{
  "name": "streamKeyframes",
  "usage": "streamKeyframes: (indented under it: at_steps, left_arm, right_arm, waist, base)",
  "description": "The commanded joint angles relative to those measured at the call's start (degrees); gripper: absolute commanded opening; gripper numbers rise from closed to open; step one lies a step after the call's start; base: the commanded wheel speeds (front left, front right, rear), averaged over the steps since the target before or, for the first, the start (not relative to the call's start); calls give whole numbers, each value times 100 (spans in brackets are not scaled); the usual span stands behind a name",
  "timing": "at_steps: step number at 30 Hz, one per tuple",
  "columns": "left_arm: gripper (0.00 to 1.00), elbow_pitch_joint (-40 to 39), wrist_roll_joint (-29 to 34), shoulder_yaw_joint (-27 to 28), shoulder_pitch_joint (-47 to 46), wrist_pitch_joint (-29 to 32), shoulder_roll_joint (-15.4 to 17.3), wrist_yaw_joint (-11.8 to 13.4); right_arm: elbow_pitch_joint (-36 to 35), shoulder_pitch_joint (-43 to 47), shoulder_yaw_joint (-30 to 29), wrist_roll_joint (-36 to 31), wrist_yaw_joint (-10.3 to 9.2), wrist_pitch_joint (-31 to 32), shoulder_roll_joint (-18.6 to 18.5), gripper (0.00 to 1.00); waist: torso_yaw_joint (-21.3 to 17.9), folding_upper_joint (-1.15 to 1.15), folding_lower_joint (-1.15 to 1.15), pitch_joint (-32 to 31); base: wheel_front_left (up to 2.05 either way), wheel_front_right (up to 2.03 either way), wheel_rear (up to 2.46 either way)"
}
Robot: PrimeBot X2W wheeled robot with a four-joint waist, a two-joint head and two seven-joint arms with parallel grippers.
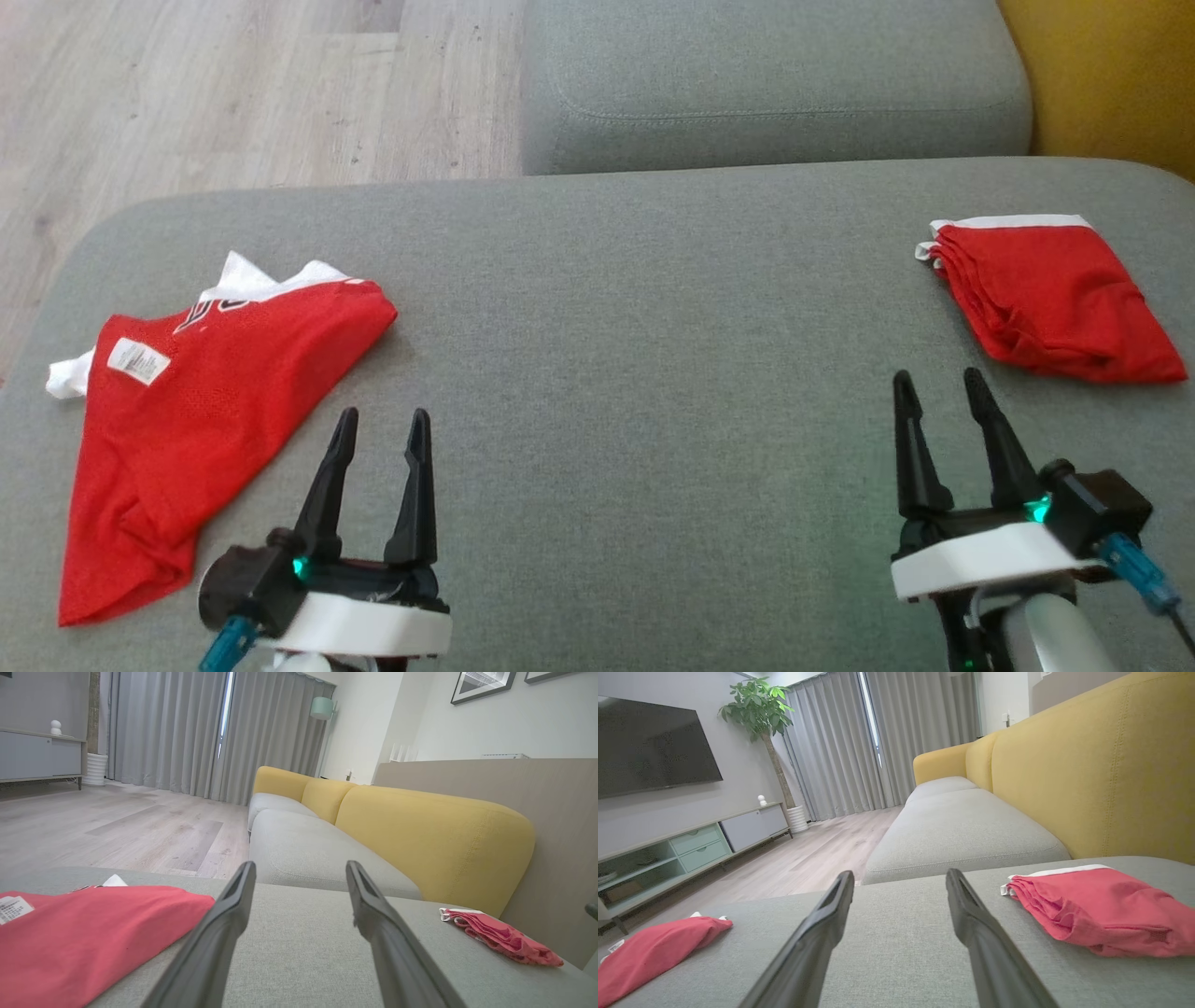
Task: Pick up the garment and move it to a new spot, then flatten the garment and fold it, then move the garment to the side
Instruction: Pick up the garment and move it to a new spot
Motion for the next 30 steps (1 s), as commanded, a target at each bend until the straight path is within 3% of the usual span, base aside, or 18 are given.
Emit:
streamKeyframes:
  at_steps: [1,14,30]
  left_arm:
    - [100,-143,-45,224,-165,-37,14,8]
    - [100,-74,14,246,-230,-37,14,9]
    - [100,43,215,535,-48,-37,14,55]
  right_arm:
    - [-175,-91,79,-39,37,-62,-18,100]
    - [-162,-71,79,8,37,-62,-18,100]
    - [-163,109,699,236,37,-62,-18,100]
  waist:
    - [-9,0,0,4]
    - [-25,0,0,18]
    - [1144,0,0,-208]
  base:
    - [0,0,0]
    - [0,0,0]
    - [0,0,0]
